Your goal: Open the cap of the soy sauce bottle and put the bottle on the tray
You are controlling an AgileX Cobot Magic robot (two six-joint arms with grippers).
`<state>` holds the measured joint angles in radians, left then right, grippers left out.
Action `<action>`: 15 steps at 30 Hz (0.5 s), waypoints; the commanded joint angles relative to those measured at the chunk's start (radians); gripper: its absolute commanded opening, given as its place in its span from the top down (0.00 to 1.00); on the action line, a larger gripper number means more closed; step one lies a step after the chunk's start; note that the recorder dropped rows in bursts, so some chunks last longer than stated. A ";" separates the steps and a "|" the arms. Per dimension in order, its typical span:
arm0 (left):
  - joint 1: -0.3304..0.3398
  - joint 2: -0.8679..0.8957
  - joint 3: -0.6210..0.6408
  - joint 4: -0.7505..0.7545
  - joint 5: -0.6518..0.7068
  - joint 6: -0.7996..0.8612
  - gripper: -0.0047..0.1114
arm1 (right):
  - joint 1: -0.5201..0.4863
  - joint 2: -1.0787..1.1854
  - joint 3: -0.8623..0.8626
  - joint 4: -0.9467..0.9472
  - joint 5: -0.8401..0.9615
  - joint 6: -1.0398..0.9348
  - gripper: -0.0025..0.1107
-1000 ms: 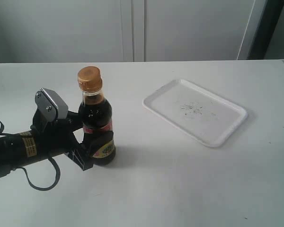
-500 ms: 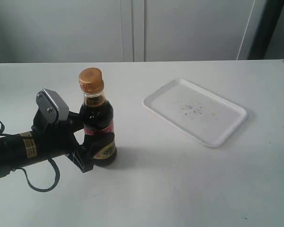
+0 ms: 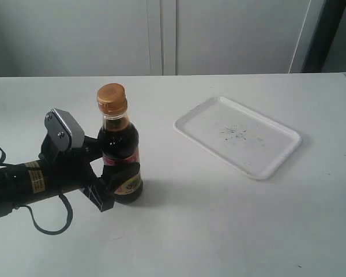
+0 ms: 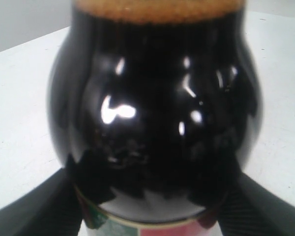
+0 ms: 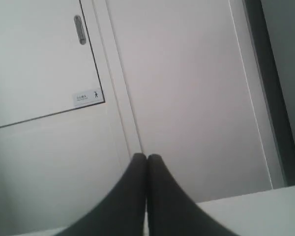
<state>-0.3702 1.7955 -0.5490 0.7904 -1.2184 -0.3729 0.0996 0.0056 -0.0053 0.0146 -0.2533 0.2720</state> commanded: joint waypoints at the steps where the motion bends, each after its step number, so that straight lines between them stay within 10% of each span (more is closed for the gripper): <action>1: -0.004 -0.003 0.000 0.027 -0.003 0.014 0.96 | -0.006 -0.006 -0.059 -0.015 -0.054 0.009 0.98; 15: -0.004 -0.003 0.000 0.024 -0.003 0.014 0.96 | -0.006 0.301 -0.341 -0.220 -0.098 0.123 0.98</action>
<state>-0.3702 1.7955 -0.5490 0.7910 -1.2205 -0.3623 0.0996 0.2352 -0.2923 -0.1165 -0.3224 0.3371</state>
